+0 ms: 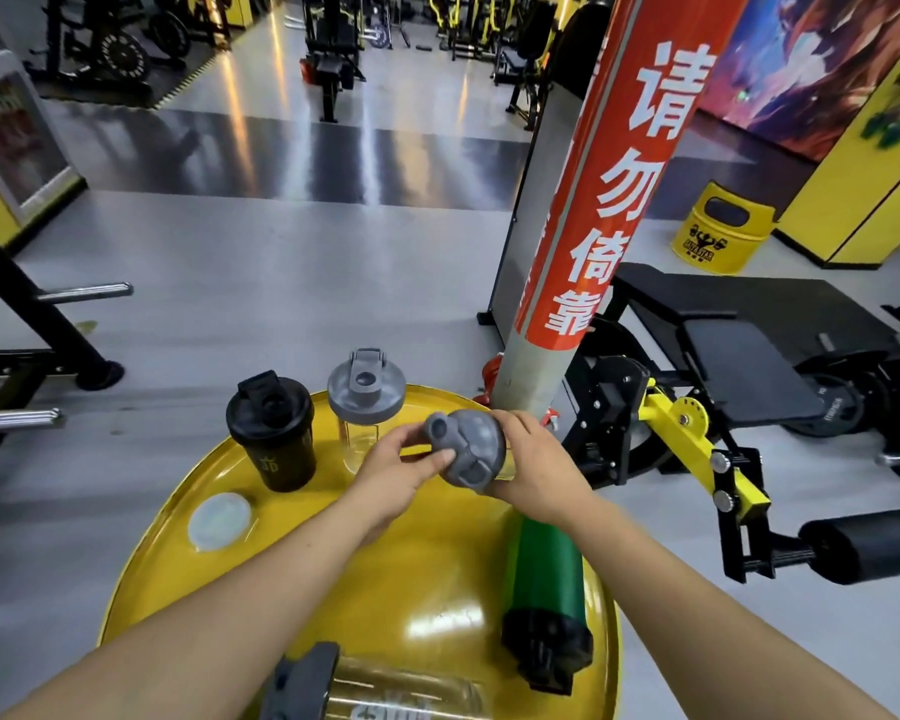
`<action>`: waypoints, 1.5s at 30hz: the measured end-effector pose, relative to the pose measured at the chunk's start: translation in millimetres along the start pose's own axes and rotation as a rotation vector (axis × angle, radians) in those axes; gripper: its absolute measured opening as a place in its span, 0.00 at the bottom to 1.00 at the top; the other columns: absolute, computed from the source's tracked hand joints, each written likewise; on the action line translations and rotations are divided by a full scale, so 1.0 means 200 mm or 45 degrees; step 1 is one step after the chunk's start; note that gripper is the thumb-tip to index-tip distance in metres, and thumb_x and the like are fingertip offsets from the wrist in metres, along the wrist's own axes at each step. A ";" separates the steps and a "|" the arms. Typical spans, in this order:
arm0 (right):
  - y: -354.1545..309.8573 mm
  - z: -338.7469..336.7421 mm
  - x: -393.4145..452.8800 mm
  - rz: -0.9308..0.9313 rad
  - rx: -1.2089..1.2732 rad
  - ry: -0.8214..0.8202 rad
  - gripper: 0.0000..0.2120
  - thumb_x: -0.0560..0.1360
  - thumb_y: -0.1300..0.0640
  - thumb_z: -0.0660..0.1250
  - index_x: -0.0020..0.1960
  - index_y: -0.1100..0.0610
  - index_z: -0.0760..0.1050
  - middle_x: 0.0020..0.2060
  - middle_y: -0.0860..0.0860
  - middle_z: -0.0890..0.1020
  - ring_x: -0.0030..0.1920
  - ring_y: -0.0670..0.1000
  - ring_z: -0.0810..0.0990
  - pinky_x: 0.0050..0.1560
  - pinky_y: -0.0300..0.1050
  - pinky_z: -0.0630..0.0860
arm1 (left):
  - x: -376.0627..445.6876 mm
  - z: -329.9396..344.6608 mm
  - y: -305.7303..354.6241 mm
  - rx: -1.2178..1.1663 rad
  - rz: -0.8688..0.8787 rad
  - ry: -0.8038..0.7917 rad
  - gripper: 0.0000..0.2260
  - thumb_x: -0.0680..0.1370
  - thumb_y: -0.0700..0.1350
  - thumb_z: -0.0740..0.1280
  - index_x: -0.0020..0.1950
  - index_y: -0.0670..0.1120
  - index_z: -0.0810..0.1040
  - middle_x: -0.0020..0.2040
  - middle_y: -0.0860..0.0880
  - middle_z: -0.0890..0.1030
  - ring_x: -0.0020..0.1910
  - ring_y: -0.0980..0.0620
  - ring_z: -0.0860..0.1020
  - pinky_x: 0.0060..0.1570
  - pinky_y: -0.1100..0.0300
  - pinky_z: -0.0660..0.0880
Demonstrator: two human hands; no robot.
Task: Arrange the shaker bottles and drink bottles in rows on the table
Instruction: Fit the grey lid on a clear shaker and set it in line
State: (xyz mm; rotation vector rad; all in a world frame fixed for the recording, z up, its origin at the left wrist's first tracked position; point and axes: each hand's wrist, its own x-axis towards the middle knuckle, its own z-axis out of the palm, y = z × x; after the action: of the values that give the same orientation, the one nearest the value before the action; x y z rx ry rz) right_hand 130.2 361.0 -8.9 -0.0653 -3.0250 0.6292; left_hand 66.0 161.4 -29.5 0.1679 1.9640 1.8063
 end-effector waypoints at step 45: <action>-0.08 0.18 0.15 0.505 1.001 0.023 0.39 0.67 0.57 0.81 0.71 0.53 0.64 0.63 0.47 0.75 0.64 0.51 0.73 0.56 0.41 0.69 | -0.06 0.13 -0.05 0.120 -0.014 0.143 0.26 0.74 0.27 0.59 0.65 0.53 0.71 0.74 0.53 0.67 0.71 0.54 0.68 0.67 0.53 0.72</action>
State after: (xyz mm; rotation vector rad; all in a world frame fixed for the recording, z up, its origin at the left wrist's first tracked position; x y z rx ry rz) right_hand 97.8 333.8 -35.2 -0.6246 -2.5232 1.7622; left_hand 88.7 179.5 -36.6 0.0875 2.1248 1.7517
